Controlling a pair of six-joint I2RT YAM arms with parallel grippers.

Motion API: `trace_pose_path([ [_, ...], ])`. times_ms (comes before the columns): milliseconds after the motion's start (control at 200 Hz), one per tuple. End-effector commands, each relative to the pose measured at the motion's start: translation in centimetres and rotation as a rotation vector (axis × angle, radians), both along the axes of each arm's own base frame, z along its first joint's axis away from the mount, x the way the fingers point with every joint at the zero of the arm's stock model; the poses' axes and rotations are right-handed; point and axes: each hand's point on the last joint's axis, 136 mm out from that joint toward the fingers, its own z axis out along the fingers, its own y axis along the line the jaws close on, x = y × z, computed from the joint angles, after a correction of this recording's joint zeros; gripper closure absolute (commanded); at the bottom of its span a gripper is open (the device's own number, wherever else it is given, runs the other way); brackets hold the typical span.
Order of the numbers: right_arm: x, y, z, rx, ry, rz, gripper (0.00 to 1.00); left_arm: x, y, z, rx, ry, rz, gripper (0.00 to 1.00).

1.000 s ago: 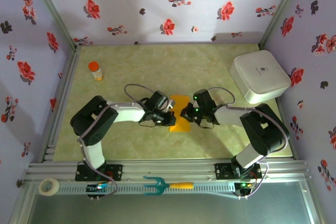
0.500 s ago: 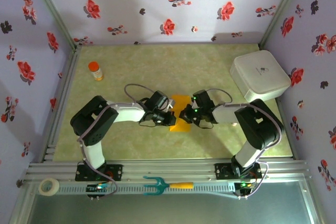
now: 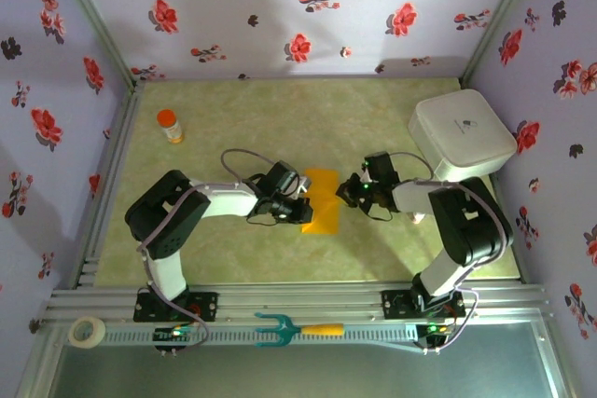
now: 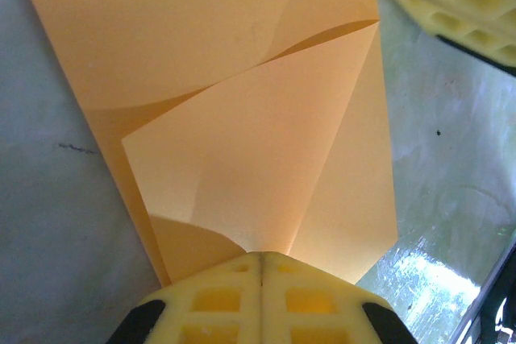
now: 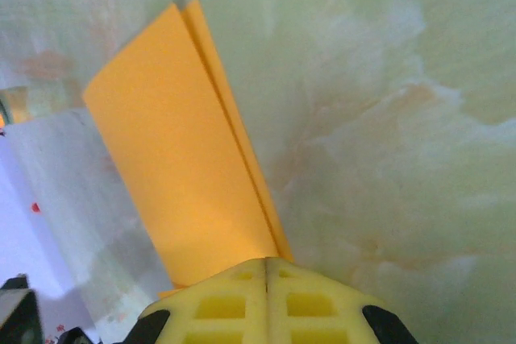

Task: Fold a paper plane with a square sheet of paper (pick it up from the middle)
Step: Fold the triangle a second time at the center of the table.

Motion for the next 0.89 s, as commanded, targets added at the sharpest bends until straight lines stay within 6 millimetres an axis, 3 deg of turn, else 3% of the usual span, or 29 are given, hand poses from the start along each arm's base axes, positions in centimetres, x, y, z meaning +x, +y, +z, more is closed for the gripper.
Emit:
trace_pose_path([
  [0,0.1,-0.1,2.0,-0.019,-0.079,0.012,0.98,-1.6,3.2,-3.1,0.142,0.069,0.032,1.0],
  [145,-1.1,2.3,1.8,0.012,-0.057,0.091,0.99,-1.7,3.3,-3.2,0.143,0.069,0.032,1.0],
  [270,-2.1,3.3,0.2,-0.001,-0.009,0.121,0.99,-1.6,3.1,-2.9,0.138,0.067,0.034,1.0],
  [470,-2.8,0.4,-3.4,-0.136,0.065,0.07,1.0,-1.3,2.9,-2.6,0.131,0.06,0.034,1.0],
  [745,-0.7,-1.8,-2.8,-0.062,0.024,-0.013,1.0,-1.5,3.0,-2.8,0.135,0.065,0.033,1.0],
  [890,0.1,-1.7,-1.1,-0.021,-0.026,-0.023,0.99,-1.4,3.0,-2.7,0.131,0.062,0.035,1.0],
])
